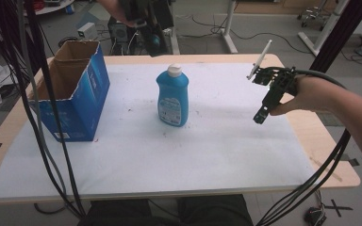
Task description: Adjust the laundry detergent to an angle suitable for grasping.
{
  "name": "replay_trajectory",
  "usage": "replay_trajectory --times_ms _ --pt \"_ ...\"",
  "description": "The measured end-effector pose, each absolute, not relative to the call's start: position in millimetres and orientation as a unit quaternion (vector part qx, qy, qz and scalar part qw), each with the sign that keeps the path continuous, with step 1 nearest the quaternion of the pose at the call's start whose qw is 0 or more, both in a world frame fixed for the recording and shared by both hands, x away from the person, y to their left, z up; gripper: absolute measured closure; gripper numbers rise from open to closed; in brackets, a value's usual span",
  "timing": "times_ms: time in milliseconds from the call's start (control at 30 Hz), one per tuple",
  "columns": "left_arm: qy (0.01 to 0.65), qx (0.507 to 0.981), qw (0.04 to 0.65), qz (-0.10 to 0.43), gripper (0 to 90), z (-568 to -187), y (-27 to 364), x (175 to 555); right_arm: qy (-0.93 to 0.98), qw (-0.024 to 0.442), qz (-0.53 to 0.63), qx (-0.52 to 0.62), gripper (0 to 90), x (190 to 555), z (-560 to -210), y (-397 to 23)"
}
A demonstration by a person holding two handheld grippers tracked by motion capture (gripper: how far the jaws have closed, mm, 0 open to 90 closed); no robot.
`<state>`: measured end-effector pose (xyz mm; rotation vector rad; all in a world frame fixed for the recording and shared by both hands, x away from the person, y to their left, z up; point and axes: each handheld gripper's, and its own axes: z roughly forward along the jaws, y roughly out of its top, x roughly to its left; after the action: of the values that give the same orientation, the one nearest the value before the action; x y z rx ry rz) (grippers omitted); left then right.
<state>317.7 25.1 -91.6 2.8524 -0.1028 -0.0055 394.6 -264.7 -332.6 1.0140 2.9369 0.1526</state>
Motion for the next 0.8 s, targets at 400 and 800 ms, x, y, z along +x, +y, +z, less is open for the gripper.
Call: replay_trajectory --times_ms 400,800 --pt "-0.036 0.99 0.139 -0.006 18.1 -95.5 26.1 320.2 0.95 0.005 0.051 0.309 11.4 396.6 -335.9 -260.0" --pt "-0.036 0.99 0.136 -0.005 18.1 -95.7 25.0 319.4 0.949 0.01 0.062 0.309 11.4 396.9 -332.2 -259.4"
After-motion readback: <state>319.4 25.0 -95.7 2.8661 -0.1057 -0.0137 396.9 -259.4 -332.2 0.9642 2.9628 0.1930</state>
